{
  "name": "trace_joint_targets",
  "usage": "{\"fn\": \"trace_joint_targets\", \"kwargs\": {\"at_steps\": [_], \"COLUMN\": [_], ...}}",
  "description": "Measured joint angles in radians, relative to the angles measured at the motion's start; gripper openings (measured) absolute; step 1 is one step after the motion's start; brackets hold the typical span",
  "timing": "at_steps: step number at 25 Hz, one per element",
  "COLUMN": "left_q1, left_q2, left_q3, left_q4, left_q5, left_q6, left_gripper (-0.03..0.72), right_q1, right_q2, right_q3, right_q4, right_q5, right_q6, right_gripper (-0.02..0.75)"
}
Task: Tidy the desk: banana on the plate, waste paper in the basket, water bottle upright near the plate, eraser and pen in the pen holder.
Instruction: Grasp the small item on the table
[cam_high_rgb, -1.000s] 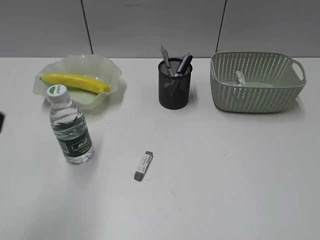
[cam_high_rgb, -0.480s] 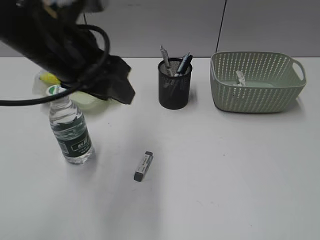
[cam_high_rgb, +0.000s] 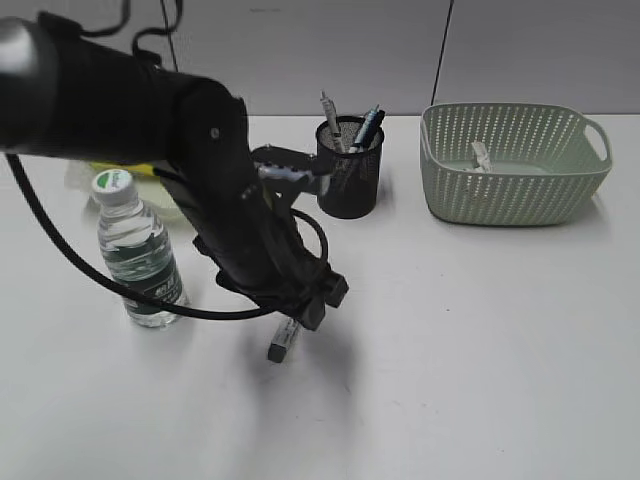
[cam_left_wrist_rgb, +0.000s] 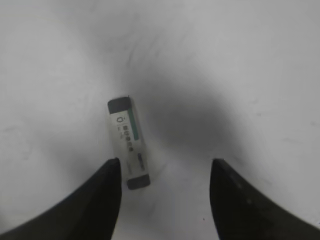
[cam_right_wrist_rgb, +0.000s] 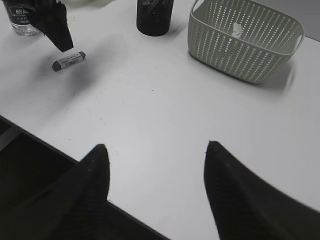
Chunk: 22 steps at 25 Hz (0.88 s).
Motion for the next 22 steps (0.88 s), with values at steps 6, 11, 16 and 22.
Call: {"fn": "trace_joint_targets", "kwargs": {"at_steps": [6, 11, 16, 22], "left_q1": [-0.012, -0.011, -0.011, -0.012], "left_q2": [0.101, 0.140, 0.159, 0.161], "left_q3": [-0.001, -0.008, -0.012, -0.048], "left_q4": [0.156, 0.184, 0.184, 0.184], "left_q5": [-0.061, -0.109, -0.115, -0.070], "left_q6": [-0.111, -0.126, -0.128, -0.128], "left_gripper": [0.424, 0.389, 0.233, 0.141], "right_q1": [0.000, 0.000, 0.000, 0.000], "right_q2": [0.000, 0.000, 0.000, 0.000], "right_q3": [0.000, 0.000, 0.000, 0.000], "right_q4": [0.000, 0.000, 0.000, 0.000], "right_q5": [0.000, 0.000, 0.000, 0.000], "right_q6": [0.000, 0.001, 0.002, 0.002], "right_gripper": [0.476, 0.476, 0.476, 0.476]}}
